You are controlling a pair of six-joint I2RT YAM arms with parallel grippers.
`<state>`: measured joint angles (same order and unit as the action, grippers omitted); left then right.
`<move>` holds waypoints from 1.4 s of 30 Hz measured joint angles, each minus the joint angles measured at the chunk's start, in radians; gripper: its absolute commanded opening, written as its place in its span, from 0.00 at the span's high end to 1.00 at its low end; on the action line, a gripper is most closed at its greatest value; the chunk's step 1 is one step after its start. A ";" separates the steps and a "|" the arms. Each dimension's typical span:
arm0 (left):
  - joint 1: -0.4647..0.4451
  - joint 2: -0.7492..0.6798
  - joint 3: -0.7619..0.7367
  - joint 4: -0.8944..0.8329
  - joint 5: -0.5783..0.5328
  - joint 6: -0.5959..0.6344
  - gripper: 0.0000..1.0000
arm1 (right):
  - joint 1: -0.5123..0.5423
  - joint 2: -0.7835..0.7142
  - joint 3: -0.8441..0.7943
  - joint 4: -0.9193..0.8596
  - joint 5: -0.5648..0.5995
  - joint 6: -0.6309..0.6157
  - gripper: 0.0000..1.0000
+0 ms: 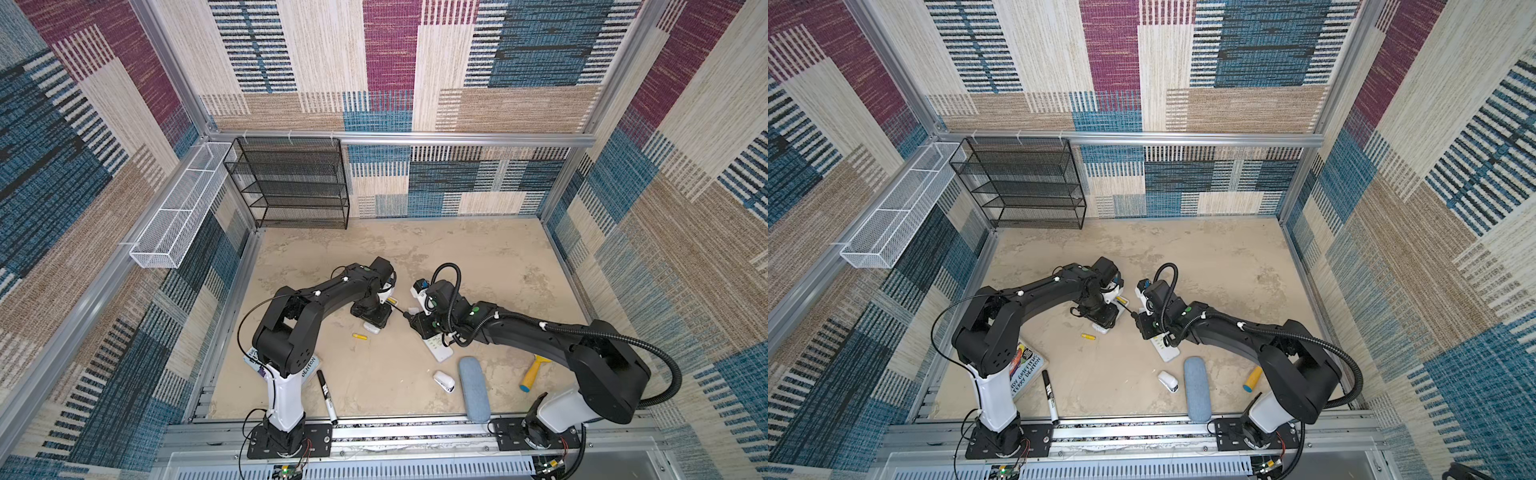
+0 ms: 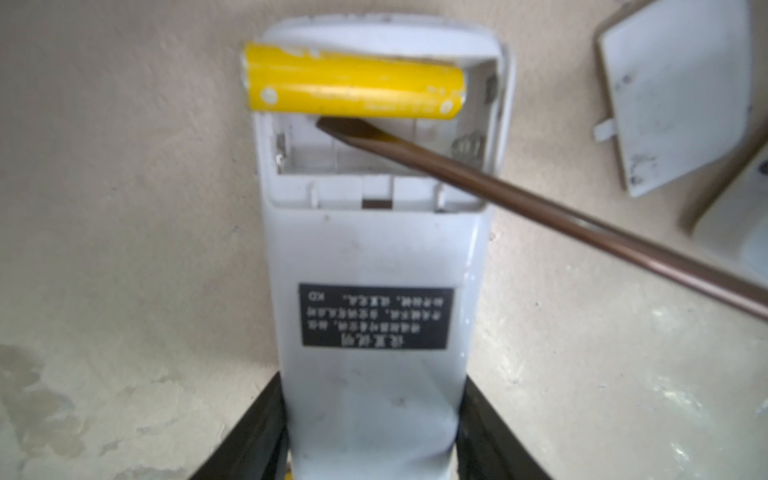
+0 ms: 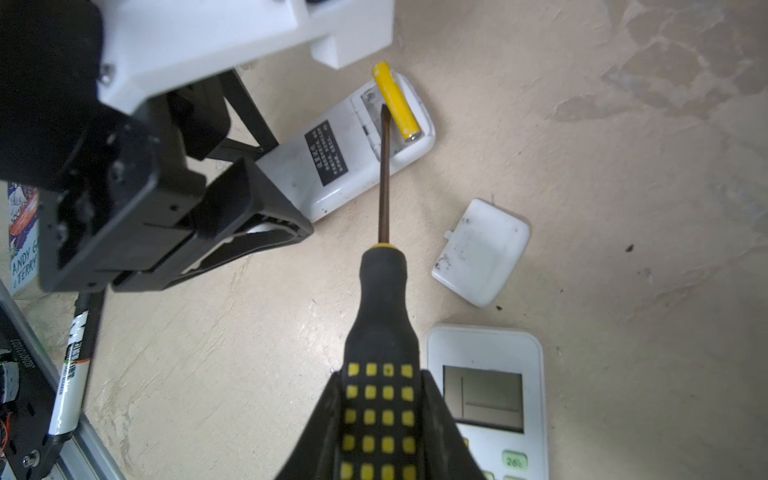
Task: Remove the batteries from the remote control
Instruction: 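Pry the yellow battery out of the compartment with the right gripper's screwdriver, then release the white remote with the left gripper while the right lowers the screwdriver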
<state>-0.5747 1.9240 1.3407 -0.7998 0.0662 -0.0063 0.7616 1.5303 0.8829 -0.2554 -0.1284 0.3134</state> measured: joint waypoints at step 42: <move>-0.003 0.050 0.025 -0.030 -0.016 0.021 0.46 | -0.191 -0.003 0.018 0.124 0.087 -0.038 1.00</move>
<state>-0.5781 1.9736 1.3659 -0.8295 0.0498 0.0143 0.5705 1.5269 0.9005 -0.1318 -0.0410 0.2752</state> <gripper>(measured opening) 0.591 0.269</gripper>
